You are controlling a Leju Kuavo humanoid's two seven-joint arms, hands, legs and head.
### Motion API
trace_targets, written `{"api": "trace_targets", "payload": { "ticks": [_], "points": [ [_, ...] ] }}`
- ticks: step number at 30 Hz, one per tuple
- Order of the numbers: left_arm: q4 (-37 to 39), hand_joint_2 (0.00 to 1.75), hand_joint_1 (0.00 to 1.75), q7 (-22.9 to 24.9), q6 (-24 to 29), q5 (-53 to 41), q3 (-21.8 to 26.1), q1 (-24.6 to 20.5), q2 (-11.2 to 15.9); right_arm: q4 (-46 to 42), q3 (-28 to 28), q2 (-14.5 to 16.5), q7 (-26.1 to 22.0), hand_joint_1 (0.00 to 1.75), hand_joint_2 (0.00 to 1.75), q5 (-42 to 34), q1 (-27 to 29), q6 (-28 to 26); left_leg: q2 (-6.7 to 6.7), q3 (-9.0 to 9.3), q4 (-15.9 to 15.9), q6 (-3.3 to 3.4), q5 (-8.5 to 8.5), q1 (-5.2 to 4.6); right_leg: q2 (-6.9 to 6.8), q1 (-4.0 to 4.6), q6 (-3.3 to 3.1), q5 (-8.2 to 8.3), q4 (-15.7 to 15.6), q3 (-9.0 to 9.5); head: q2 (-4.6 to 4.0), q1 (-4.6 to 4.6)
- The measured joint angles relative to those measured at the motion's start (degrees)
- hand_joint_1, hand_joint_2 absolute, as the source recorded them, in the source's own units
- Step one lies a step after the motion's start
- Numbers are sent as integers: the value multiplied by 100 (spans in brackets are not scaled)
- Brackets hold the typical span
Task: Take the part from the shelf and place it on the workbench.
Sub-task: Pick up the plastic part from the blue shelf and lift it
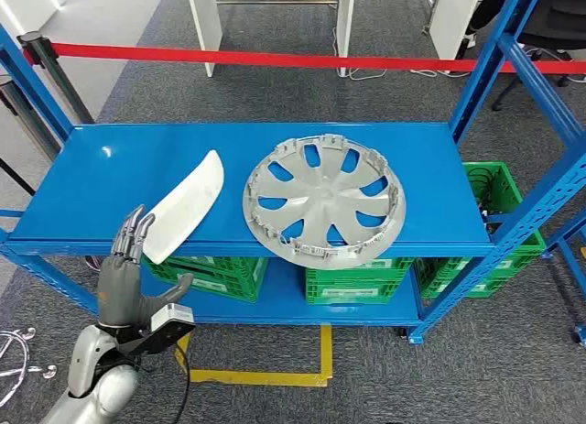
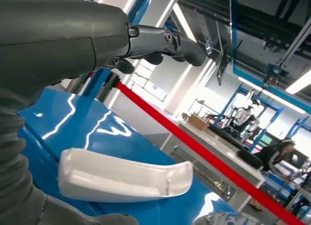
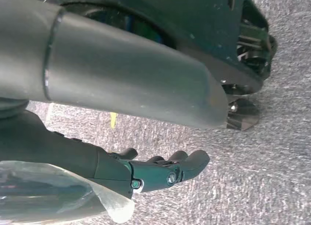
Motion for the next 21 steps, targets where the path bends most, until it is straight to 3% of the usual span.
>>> {"api": "trace_targets", "payload": {
  "ticks": [13, 17, 21],
  "points": [
    [51, 175, 0, 151, -199, 58, 135, 194, 40, 33, -87, 13, -56, 0, 0, -79, 27, -20, 2, 0, 0, 0, 0, 0, 4, 0, 0, 0, 0, 0, 0, 0],
    [266, 175, 0, 50, -286, 548, 174, 252, -11, 48, -132, 13, -90, 0, 0, -89, 29, -16, 2, 0, 0, 0, 0, 0, 3, 0, 0, 0, 0, -1, 0, -1],
    [524, 175, 0, -327, -563, 1620, 309, 249, -173, 78, -163, 13, -119, 0, 0, -86, 37, 0, 3, 0, 0, 0, -1, 0, 4, 0, 0, 0, -1, -1, 0, 0]
  ]
}}
